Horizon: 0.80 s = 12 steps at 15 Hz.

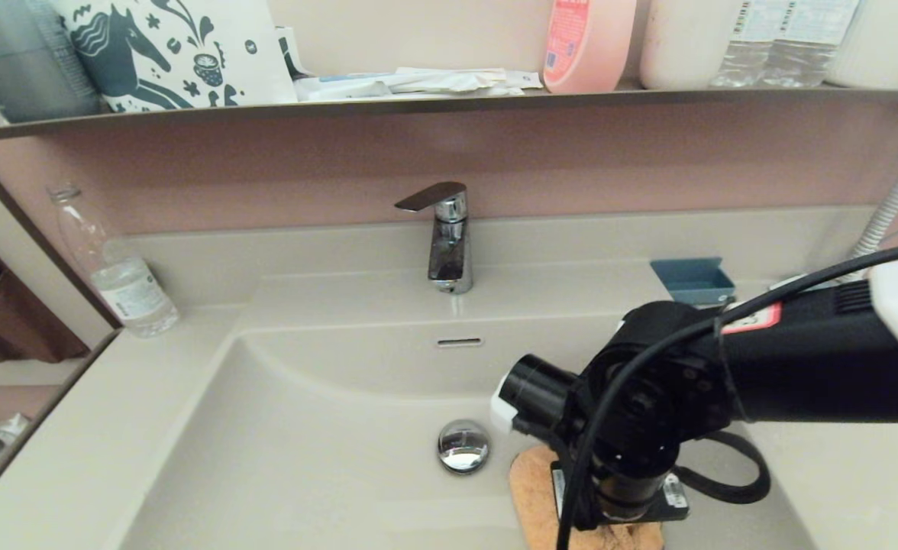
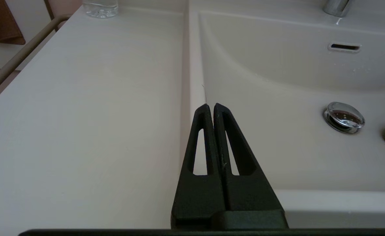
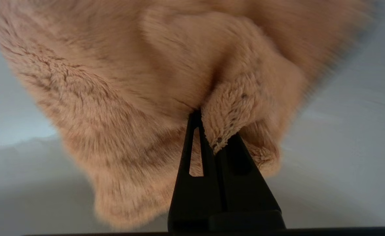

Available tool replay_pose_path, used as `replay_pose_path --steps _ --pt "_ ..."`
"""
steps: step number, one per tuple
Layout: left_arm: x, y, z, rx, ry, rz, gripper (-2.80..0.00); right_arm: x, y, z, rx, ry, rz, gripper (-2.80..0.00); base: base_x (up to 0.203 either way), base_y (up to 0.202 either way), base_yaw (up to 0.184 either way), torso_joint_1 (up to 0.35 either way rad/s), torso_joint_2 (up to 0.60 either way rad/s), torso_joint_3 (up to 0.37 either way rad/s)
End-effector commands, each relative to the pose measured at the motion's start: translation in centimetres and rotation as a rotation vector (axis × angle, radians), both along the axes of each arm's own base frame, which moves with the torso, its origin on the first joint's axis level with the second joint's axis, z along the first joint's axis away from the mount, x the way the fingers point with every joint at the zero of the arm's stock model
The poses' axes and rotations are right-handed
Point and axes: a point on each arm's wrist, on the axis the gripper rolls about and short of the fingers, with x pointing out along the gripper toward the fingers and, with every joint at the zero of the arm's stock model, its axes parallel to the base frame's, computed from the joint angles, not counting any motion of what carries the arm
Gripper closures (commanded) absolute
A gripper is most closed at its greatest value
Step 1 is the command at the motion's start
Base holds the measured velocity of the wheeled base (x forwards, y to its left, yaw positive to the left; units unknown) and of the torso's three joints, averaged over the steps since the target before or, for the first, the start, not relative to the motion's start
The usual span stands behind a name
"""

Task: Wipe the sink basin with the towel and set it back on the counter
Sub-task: Wipe the sink

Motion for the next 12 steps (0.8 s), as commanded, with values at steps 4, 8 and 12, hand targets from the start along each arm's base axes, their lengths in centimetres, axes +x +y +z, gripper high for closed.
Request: replay_pose_path --steps 4,8,12 --pt "0.0 0.0 0.0 0.000 0.001 0.000 0.00 0.7 3.5 -5.7 0.046 0.054 0.035 0.00 0.000 0.000 0.000 0.000 0.00 0.000" --pt "0.0 0.0 0.0 -0.002 0.000 0.000 0.00 2.1 6.5 -6.9 0.163 0.097 0.063 0.00 0.000 0.000 0.000 0.000 0.00 0.000" --pt "0.0 0.0 0.0 0.000 0.000 0.000 0.00 2.5 11.3 -7.2 0.272 0.070 0.147 0.00 0.000 0.000 0.000 0.000 0.00 0.000"
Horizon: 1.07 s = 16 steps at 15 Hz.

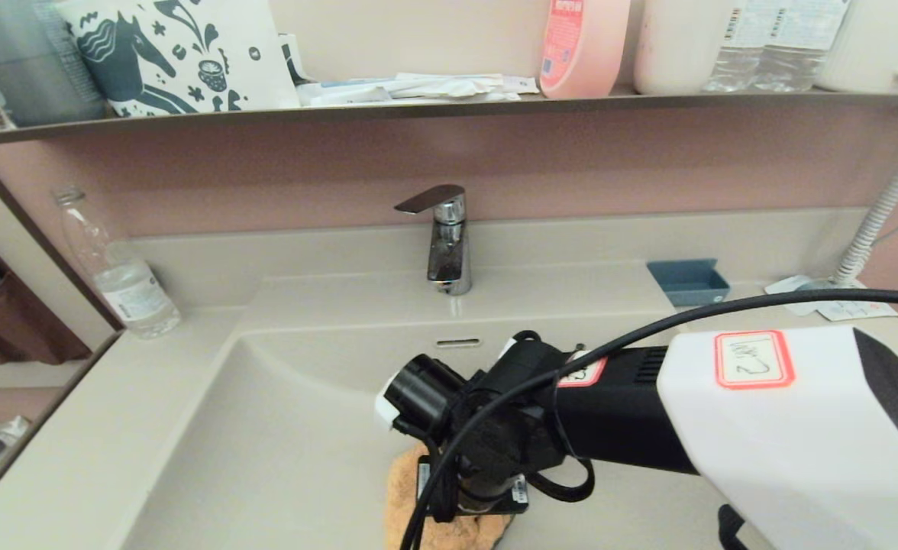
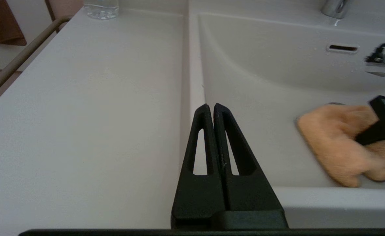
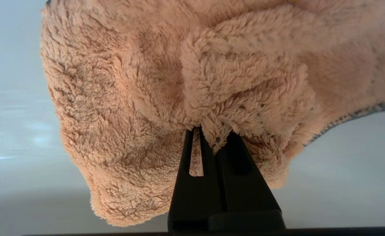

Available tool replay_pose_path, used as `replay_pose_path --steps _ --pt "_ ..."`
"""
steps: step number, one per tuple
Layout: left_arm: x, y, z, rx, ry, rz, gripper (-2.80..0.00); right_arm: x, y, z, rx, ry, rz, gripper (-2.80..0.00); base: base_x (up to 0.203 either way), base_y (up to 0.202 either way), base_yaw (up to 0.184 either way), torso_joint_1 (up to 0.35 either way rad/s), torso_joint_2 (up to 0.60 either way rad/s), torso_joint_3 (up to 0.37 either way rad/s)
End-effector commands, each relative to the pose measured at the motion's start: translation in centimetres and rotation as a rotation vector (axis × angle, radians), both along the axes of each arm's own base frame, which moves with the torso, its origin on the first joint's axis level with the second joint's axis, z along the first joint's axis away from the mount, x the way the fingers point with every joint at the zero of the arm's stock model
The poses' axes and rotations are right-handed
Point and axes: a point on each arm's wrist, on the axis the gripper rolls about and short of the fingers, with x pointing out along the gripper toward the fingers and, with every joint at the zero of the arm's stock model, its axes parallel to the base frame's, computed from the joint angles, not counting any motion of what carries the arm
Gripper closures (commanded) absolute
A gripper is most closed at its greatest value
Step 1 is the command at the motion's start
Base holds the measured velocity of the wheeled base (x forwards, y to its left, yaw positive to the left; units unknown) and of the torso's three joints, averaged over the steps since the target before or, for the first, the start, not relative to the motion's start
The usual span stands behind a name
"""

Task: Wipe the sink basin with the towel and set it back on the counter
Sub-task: Wipe the sink

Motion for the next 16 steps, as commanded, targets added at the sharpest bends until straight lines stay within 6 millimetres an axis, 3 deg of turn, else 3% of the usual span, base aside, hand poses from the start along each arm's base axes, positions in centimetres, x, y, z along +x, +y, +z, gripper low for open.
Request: replay_pose_path --steps 1,3,8,11,13,16 --pt "0.0 0.0 0.0 0.000 0.001 0.000 0.00 -0.1 2.3 -2.2 -0.003 0.002 0.037 0.00 0.000 0.000 0.000 0.000 0.00 0.000" --pt "0.0 0.0 0.0 -0.001 0.001 0.000 0.00 -0.8 4.1 -2.2 0.060 -0.057 0.127 0.00 0.000 0.000 0.000 0.000 0.00 0.000" --pt "0.0 0.0 0.0 -0.001 0.000 0.000 0.00 1.1 5.9 -2.5 0.192 -0.250 0.230 0.00 0.000 0.000 0.000 0.000 0.00 0.000" --pt "0.0 0.0 0.0 -0.002 0.000 0.000 0.00 3.6 5.3 -3.3 0.155 -0.384 0.261 0.00 0.000 0.000 0.000 0.000 0.00 0.000" --pt "0.0 0.0 0.0 -0.001 0.000 0.000 0.00 5.5 4.8 -2.7 0.151 -0.492 0.241 0.00 0.000 0.000 0.000 0.000 0.00 0.000" --pt "0.0 0.0 0.0 0.000 0.001 0.000 0.00 6.6 3.6 -2.3 0.077 -0.537 0.221 0.00 0.000 0.000 0.000 0.000 0.00 0.000"
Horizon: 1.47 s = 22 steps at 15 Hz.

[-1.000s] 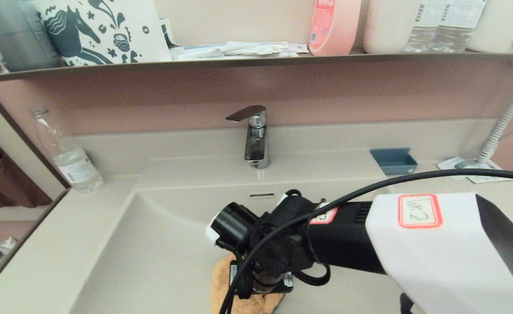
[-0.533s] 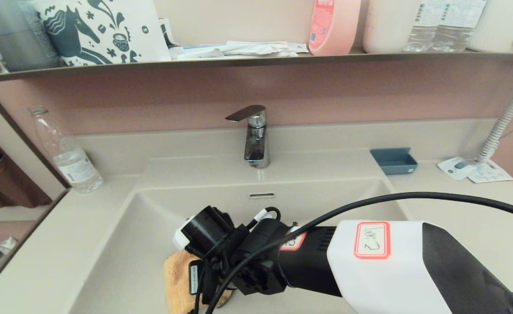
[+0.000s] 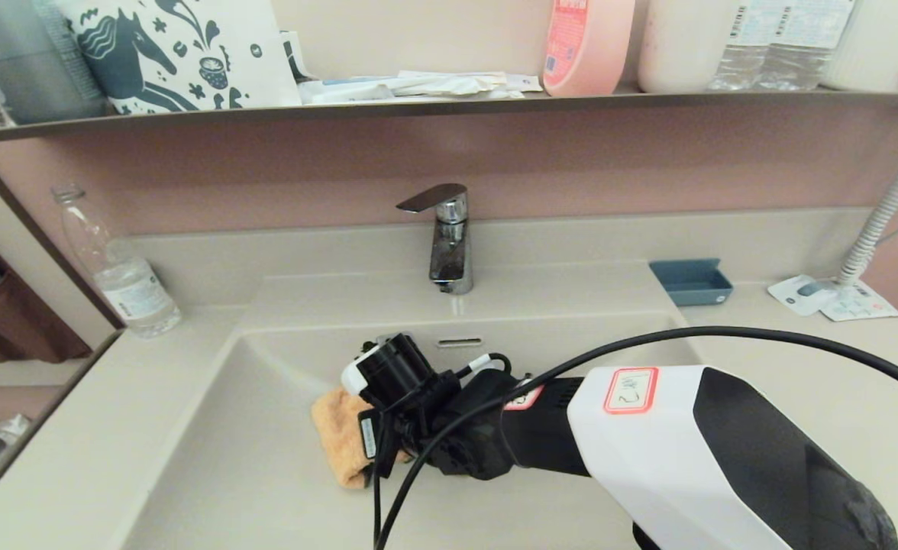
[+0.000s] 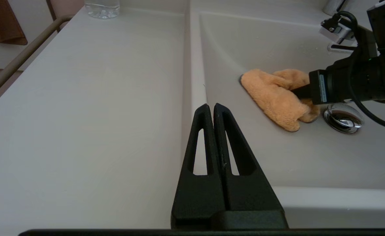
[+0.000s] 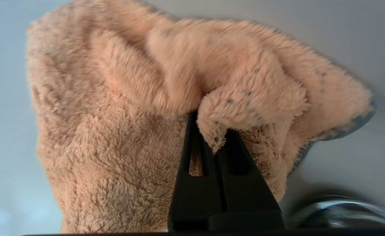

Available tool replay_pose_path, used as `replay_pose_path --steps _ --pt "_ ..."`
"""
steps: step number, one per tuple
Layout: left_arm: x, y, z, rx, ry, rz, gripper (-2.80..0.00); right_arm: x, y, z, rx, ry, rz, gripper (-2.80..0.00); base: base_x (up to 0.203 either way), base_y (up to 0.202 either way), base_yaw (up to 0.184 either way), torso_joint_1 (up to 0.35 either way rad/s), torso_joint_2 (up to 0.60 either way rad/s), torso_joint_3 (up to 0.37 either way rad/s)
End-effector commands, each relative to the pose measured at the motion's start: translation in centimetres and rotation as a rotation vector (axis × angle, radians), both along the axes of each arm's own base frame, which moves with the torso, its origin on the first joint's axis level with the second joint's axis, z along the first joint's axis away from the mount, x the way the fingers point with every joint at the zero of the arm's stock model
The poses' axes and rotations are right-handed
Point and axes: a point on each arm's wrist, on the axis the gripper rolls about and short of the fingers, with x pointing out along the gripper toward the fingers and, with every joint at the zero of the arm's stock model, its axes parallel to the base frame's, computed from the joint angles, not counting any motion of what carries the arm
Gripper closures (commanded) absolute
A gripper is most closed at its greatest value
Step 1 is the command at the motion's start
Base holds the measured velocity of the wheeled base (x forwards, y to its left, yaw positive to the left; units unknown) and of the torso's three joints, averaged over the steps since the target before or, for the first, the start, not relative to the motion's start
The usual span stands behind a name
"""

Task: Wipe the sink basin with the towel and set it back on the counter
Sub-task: Wipe the sink

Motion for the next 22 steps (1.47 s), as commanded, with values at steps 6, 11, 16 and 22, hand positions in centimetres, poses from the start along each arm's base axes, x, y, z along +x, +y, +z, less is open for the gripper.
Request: replay_pose_path --steps 6,11,16,22 --pt "0.0 0.0 0.0 -0.001 0.001 0.000 0.00 1.2 -5.1 1.2 -0.160 0.078 -0.132 0.00 0.000 0.000 0.000 0.000 0.00 0.000" --pt "0.0 0.0 0.0 -0.002 0.000 0.000 0.00 1.0 -11.7 1.4 -0.341 0.189 -0.248 0.00 0.000 0.000 0.000 0.000 0.00 0.000" --pt "0.0 0.0 0.0 -0.001 0.001 0.000 0.00 -0.6 -17.9 4.0 -0.485 0.311 -0.331 0.00 0.000 0.000 0.000 0.000 0.00 0.000" --pt "0.0 0.0 0.0 -0.001 0.000 0.000 0.00 -5.4 -19.2 4.6 -0.697 0.663 -0.244 0.00 0.000 0.000 0.000 0.000 0.00 0.000"
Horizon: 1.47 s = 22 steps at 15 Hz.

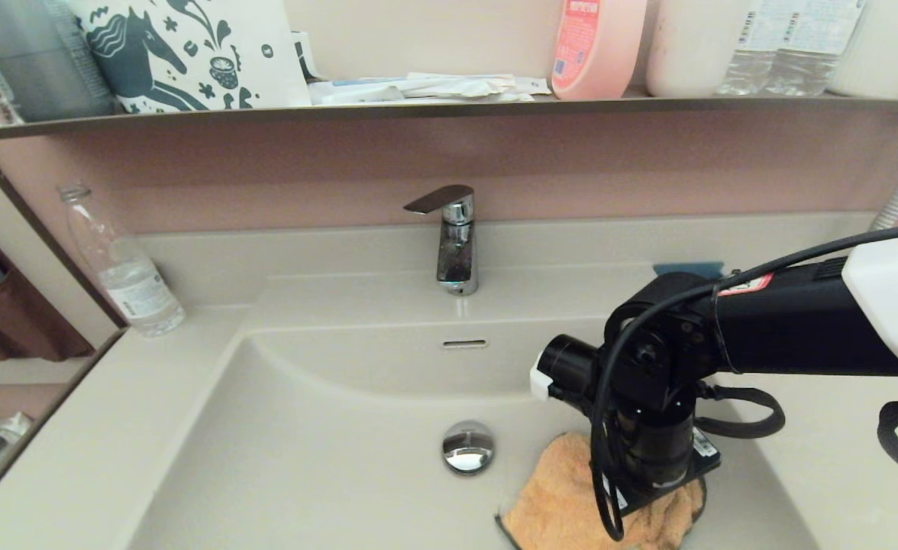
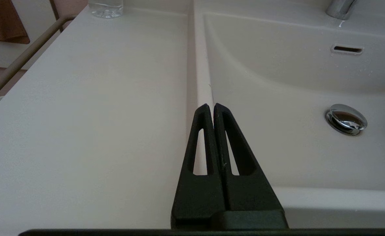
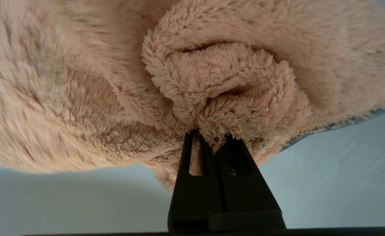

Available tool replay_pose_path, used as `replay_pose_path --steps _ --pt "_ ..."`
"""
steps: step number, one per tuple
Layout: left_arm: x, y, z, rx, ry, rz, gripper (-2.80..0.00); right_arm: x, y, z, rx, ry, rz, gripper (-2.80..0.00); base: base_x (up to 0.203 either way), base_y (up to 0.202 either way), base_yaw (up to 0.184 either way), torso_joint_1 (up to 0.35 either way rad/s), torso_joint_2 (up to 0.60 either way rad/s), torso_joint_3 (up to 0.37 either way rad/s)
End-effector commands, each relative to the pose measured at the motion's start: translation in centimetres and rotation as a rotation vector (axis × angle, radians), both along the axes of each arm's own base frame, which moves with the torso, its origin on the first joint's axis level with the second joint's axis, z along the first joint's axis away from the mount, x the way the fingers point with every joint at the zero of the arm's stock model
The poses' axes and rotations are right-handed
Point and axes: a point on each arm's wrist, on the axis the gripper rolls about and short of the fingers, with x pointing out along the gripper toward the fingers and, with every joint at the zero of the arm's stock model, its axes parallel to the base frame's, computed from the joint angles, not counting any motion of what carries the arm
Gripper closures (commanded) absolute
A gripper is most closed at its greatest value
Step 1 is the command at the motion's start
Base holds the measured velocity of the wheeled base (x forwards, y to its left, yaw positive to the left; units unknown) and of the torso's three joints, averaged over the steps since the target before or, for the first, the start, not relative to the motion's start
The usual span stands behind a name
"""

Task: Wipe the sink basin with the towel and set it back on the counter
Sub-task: Wipe the sink

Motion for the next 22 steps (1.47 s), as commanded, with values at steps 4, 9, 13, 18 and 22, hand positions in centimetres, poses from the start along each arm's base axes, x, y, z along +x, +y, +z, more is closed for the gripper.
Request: replay_pose_path --steps 4,9,13,18,22 --pt "0.0 0.0 0.0 -0.002 0.000 0.001 0.00 -2.6 4.9 -2.0 0.104 0.038 0.080 0.00 0.000 0.000 0.000 0.000 0.00 0.000" --pt "0.0 0.0 0.0 -0.001 0.001 0.001 0.00 -3.5 12.6 -3.2 0.339 -0.068 0.177 0.00 0.000 0.000 0.000 0.000 0.00 0.000" --pt "0.0 0.0 0.0 -0.001 0.001 0.001 0.00 -1.7 17.5 -3.7 0.513 -0.151 0.181 0.00 0.000 0.000 0.000 0.000 0.00 0.000" --pt "0.0 0.0 0.0 -0.001 0.000 0.001 0.00 0.3 20.5 -4.4 0.730 -0.379 0.188 0.00 0.000 0.000 0.000 0.000 0.00 0.000" --pt "0.0 0.0 0.0 -0.001 0.000 0.001 0.00 4.2 19.0 -5.8 0.627 -0.595 0.145 0.00 0.000 0.000 0.000 0.000 0.00 0.000"
